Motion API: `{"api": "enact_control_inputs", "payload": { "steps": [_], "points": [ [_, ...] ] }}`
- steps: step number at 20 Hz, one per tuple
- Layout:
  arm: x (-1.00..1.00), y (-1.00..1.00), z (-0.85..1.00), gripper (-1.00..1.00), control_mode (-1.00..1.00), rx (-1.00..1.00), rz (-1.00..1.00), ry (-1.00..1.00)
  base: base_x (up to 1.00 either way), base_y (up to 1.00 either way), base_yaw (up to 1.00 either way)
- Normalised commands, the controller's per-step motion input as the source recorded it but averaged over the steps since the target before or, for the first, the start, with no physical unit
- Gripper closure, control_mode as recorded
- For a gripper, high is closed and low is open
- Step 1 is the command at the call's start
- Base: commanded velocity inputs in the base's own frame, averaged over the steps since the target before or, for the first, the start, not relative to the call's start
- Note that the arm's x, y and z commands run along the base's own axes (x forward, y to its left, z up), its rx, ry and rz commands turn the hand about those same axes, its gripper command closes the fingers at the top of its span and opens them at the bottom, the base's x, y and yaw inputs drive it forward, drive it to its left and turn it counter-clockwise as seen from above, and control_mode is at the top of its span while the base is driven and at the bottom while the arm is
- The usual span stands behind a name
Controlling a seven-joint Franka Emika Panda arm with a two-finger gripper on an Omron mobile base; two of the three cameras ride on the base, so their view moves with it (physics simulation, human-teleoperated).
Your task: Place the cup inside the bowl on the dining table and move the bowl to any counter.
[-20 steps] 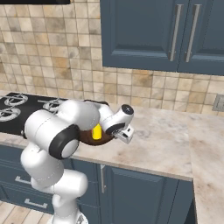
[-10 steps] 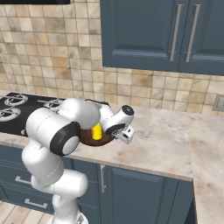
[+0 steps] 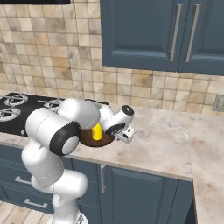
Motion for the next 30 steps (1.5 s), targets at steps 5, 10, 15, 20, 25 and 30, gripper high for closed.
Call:
{"api": "enact_control_inputs", "payload": {
  "steps": [5,10,15,20,25,30],
  "points": [
    [0.00,0.00,0.11,-1.00,-1.00,0.00,0.00,0.00,0.00,0.00,0.00],
    [-0.01,-0.06,0.25,-1.00,-1.00,0.00,0.00,0.00,0.00,0.00,0.00],
    [-0.14,-0.13,0.32,-1.00,-1.00,0.00,0.00,0.00,0.00,0.00,0.00],
    [-0.26,-0.24,0.21,-1.00,-1.00,0.00,0.00,0.00,0.00,0.00,0.00],
    [-0.54,-0.08,0.27,-1.00,-1.00,0.00,0.00,0.00,0.00,0.00,0.00],
    [-0.65,0.00,0.34,-1.00,-1.00,0.00,0.00,0.00,0.00,0.00,0.00]
  ]
}}
